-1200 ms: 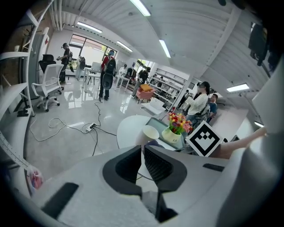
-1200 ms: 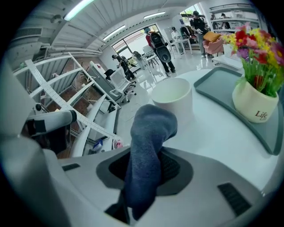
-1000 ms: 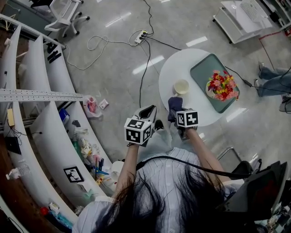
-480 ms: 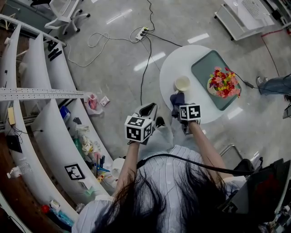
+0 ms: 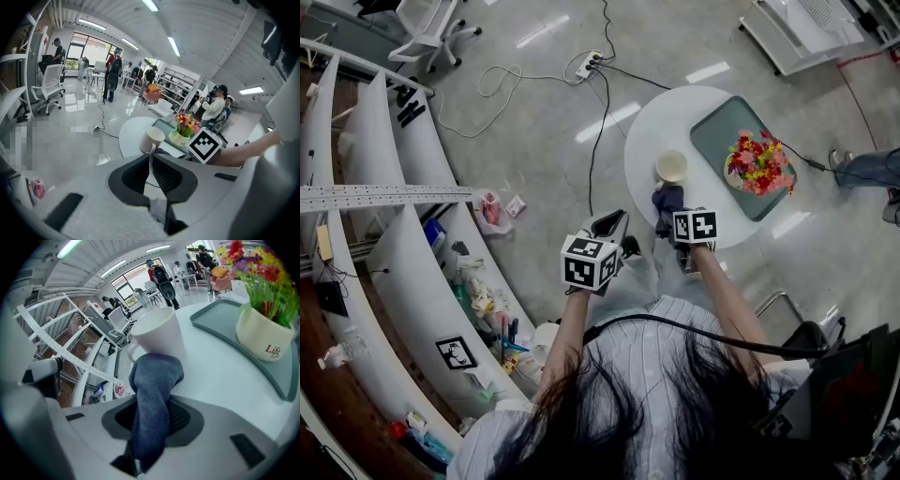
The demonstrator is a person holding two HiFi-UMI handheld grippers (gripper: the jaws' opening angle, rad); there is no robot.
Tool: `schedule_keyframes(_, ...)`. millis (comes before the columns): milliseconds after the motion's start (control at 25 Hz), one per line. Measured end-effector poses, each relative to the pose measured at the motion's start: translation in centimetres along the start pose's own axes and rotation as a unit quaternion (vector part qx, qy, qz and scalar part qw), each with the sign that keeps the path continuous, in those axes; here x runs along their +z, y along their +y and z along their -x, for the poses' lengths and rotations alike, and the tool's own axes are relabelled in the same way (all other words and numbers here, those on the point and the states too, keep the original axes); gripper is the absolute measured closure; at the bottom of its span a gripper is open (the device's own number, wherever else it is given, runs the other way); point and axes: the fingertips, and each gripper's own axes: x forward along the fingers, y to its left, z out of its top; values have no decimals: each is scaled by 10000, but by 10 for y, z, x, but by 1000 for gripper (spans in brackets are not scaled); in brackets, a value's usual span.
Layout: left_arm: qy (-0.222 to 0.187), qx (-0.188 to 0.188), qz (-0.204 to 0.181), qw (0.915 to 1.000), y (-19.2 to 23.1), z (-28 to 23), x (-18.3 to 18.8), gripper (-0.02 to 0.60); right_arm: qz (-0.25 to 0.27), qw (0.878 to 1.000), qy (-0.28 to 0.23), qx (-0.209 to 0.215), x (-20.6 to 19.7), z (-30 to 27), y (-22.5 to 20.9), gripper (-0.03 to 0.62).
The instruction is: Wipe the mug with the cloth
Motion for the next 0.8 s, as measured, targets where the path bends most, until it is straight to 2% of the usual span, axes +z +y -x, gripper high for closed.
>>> schedule_keyframes(240, 16, -39, -66, 10000, -6, -8, 5, 548, -123, 9999, -116, -23, -1, 14, -11, 470)
schedule_keyframes(520, 73, -66, -205, 9997, -14, -19, 9, 548, 282, 9993, -222, 145, 8, 23, 4, 470)
schedule_keyframes(680, 156, -39, -497, 9986, -16, -23, 14, 546, 571, 9978, -269, 200, 16, 21, 16, 470)
schedule_keyframes(800, 292, -77, -934, 9952, -21, -27, 15, 546, 694, 9969, -299, 220, 20, 21, 19, 470)
